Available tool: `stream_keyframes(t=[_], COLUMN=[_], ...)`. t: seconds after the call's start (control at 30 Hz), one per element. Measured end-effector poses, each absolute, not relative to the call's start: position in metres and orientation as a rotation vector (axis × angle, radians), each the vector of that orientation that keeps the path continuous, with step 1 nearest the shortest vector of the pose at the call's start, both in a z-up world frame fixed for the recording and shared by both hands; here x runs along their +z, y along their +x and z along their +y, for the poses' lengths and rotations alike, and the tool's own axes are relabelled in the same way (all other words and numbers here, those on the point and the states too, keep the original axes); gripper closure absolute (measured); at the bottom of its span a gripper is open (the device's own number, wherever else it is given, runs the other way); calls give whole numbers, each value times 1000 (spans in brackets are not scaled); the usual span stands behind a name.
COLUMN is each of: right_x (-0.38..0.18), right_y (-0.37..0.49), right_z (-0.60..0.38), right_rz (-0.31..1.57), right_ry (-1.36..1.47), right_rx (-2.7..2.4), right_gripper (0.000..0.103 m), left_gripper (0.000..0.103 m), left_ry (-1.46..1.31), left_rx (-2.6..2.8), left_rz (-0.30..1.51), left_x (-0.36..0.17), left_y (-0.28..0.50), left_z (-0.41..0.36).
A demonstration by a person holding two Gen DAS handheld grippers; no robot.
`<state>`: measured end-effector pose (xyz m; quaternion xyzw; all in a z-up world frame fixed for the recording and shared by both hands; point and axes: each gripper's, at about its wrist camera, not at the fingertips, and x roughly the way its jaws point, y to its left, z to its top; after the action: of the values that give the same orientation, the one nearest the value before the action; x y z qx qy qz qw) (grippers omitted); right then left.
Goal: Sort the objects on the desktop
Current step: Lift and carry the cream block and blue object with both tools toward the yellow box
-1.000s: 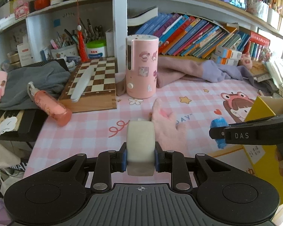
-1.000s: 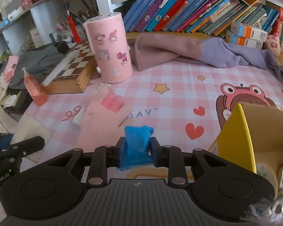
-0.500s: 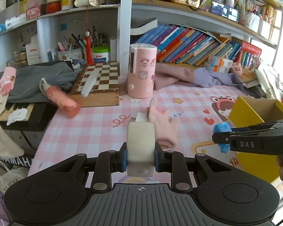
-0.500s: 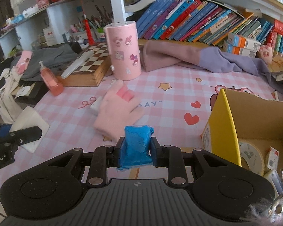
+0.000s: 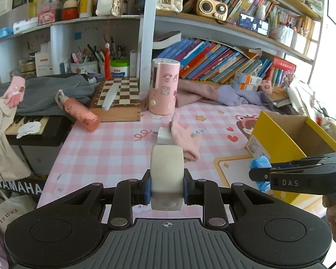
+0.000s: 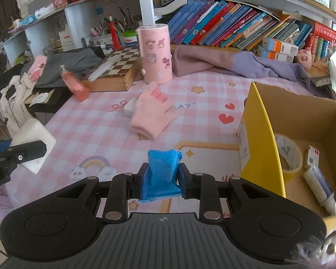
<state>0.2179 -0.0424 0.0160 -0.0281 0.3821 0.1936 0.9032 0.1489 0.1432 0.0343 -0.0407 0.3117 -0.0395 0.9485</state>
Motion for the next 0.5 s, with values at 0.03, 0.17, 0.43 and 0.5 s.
stream_keyframes(t=[0.03, 0.17, 0.43, 0.5], right_x=[17, 18, 21, 23], right_y=[213, 191, 152, 143], right_z=[-42, -39, -30, -28], right_rz=[791, 792, 791, 785], right_ry=[-56, -63, -60, -60], right_rx=[400, 400, 400, 402], right_gripper=[78, 78, 78, 78], left_gripper=[79, 79, 79, 79], left_ry=[-85, -93, -112, -111], left_rx=[-81, -90, -110, -118], left_rz=[632, 632, 622, 618], left_x=[35, 35, 37, 37], left_y=[144, 125, 91, 83], left_z=[144, 149, 157, 158])
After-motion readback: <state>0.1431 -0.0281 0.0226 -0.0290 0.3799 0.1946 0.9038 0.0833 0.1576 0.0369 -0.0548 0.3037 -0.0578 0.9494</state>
